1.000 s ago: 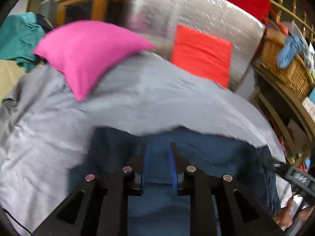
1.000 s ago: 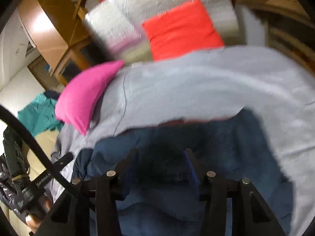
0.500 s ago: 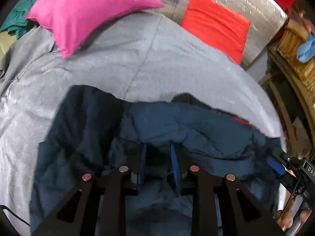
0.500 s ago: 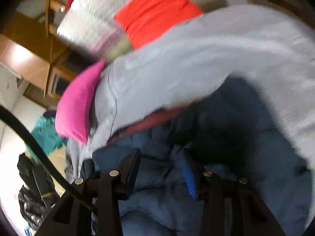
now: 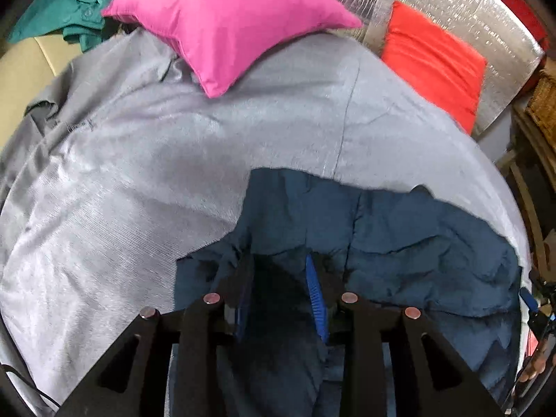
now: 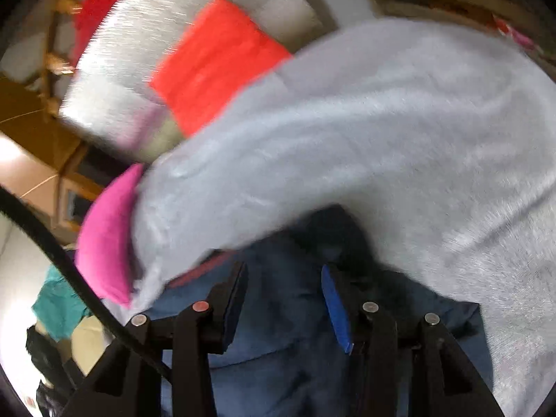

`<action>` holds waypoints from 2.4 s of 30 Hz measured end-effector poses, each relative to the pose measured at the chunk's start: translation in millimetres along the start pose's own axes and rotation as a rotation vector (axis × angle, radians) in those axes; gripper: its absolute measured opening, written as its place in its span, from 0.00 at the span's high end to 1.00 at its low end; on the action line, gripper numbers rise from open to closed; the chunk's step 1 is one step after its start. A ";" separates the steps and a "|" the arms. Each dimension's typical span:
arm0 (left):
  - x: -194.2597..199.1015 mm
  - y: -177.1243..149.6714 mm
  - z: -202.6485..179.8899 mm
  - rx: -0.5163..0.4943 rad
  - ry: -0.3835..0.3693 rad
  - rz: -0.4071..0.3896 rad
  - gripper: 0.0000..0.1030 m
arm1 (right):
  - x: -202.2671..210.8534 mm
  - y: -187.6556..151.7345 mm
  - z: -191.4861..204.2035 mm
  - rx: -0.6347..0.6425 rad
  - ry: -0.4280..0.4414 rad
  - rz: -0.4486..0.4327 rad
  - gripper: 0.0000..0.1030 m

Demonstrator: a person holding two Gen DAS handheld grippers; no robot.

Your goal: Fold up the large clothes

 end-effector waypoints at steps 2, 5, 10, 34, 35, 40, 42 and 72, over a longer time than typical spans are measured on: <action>10.7 1.9 5.4 0.010 -0.003 -0.025 0.69 | 10.3 -5.4 22.9 0.059 0.043 -0.022 0.53; 22.2 5.6 15.4 0.005 0.051 -0.071 0.68 | 6.7 -23.1 57.6 0.171 0.078 0.011 0.53; -2.5 -5.4 34.3 -0.028 0.150 0.014 0.66 | -47.7 -49.9 70.4 0.192 0.025 0.135 0.51; 70.0 -84.5 45.1 -0.213 0.020 -0.008 0.45 | 87.0 -63.1 -40.7 0.171 -0.069 0.149 0.62; 69.6 -86.0 45.5 -0.210 0.019 -0.006 0.45 | 86.4 -66.7 -49.7 0.164 -0.072 0.169 0.64; 97.2 -88.2 60.0 -0.134 -0.022 -0.049 0.46 | 122.6 -63.9 -54.7 0.168 -0.002 0.089 0.63; 114.8 -88.0 69.2 -0.107 -0.028 -0.101 0.46 | 143.8 -62.9 -53.9 0.180 0.041 0.044 0.63; 53.2 -88.3 92.7 0.174 -0.196 0.106 0.32 | 87.3 -73.7 -120.2 -0.121 0.072 0.240 0.28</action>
Point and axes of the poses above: each gripper's, at about its wrist camera, not at the fingertips, and x roughly against the way its jaws point, z to its left, y to its top, the point moved 1 cm from there along -x, roughly the way its jaws point, and after that the axes turned 10 degrees about -z, right-handed, at the moved point
